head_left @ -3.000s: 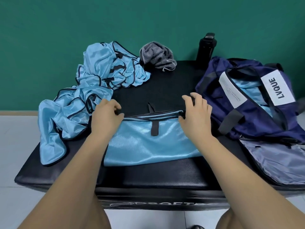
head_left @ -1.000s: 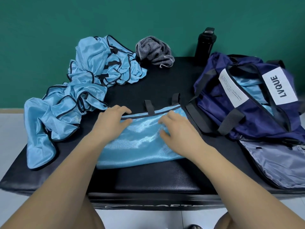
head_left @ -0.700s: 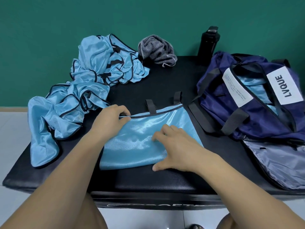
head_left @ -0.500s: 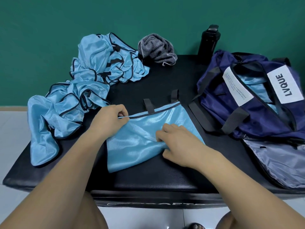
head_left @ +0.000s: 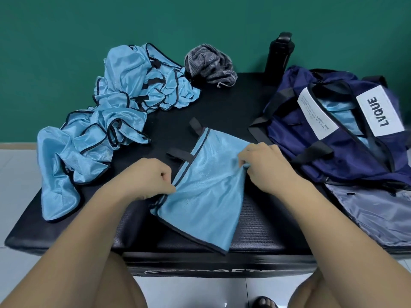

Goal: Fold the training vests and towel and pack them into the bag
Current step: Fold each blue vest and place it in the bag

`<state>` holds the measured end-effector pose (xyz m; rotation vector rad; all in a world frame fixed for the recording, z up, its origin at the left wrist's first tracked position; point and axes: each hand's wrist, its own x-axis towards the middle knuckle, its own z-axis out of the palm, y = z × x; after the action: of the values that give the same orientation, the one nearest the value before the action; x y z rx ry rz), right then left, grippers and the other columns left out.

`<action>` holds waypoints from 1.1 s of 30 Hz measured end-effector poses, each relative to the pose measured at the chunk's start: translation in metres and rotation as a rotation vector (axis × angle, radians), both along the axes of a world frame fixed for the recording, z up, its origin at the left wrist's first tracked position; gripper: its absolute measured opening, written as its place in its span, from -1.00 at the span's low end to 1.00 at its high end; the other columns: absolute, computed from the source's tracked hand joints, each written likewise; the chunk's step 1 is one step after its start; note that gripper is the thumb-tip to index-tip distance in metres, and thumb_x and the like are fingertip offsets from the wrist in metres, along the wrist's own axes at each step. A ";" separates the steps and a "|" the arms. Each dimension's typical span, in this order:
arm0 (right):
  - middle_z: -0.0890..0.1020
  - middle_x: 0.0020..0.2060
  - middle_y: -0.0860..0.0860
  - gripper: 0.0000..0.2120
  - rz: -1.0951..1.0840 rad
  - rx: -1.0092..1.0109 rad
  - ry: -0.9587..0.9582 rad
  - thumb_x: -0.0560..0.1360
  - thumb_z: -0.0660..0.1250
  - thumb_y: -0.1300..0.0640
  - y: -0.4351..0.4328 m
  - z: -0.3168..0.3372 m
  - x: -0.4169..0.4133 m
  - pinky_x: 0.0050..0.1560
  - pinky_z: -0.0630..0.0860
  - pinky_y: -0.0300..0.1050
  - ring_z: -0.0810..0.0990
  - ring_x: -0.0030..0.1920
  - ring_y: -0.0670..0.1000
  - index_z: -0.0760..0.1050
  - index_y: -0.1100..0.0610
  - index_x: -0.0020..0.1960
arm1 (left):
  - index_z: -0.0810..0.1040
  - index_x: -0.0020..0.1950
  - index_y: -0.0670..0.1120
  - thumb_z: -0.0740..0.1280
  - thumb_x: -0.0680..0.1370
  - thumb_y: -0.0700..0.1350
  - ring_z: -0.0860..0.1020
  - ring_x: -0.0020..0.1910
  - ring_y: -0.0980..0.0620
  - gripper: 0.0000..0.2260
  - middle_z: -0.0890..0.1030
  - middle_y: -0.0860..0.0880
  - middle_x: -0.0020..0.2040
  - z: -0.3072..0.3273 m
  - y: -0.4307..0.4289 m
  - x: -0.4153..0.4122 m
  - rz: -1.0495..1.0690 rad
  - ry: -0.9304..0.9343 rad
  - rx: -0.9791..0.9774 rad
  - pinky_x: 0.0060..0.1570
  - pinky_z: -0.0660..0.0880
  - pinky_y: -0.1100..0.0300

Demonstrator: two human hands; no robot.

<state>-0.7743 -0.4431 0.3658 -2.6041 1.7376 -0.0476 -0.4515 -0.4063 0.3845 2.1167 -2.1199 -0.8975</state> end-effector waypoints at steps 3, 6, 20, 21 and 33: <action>0.61 0.08 -0.15 -0.63 -0.015 -0.134 -0.147 0.45 0.27 0.37 -0.014 -0.017 -0.003 0.16 0.24 -0.05 0.50 0.19 0.06 0.57 -0.10 -0.03 | 0.61 -0.28 -0.07 0.62 0.42 0.10 0.42 -0.43 0.12 -0.69 0.53 0.10 -0.44 0.003 0.009 -0.010 -0.077 0.039 0.058 -0.33 0.38 0.20; 0.55 0.05 -0.24 -0.60 0.009 -0.189 -0.239 0.38 0.23 0.40 -0.023 -0.023 0.007 0.19 0.19 -0.11 0.51 0.24 0.02 0.52 -0.10 -0.05 | 0.59 -0.27 -0.14 0.62 0.42 0.11 0.38 -0.45 0.12 -0.62 0.48 0.08 -0.44 0.004 0.014 -0.020 -0.112 0.050 0.069 -0.35 0.35 0.21; 0.39 0.34 0.08 -0.19 -0.178 0.030 -0.309 0.47 0.25 0.39 0.012 -0.001 -0.001 0.26 0.50 0.13 0.48 0.21 0.19 0.15 0.00 0.66 | 0.57 -0.20 0.07 0.57 0.44 0.11 0.54 -0.35 0.15 -0.78 0.63 0.13 -0.32 0.012 0.029 -0.028 -0.138 0.022 -0.104 -0.21 0.57 0.04; 0.42 0.26 0.09 -0.33 -0.198 0.089 -0.320 0.50 0.25 0.35 0.020 0.002 -0.002 0.20 0.53 0.16 0.51 0.17 0.19 0.23 0.03 0.57 | 0.57 -0.19 0.09 0.55 0.46 0.07 0.55 -0.34 0.15 -0.81 0.64 0.13 -0.31 0.013 0.031 -0.031 -0.159 0.049 -0.121 -0.18 0.60 0.01; 0.60 -0.19 0.04 -0.60 -0.295 0.366 -0.322 0.55 0.44 0.02 0.084 0.025 0.010 -0.26 0.51 0.03 0.60 -0.24 0.05 0.23 -0.02 0.17 | 0.59 0.08 0.22 0.51 0.52 0.22 0.48 0.10 0.20 -0.78 0.53 0.22 0.05 -0.005 0.089 -0.045 -0.413 0.179 -0.379 0.10 0.43 0.30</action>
<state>-0.7642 -0.3590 0.3906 -1.9526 1.7929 -0.1289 -0.4965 -0.3177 0.3798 1.4000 -2.4323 -0.6058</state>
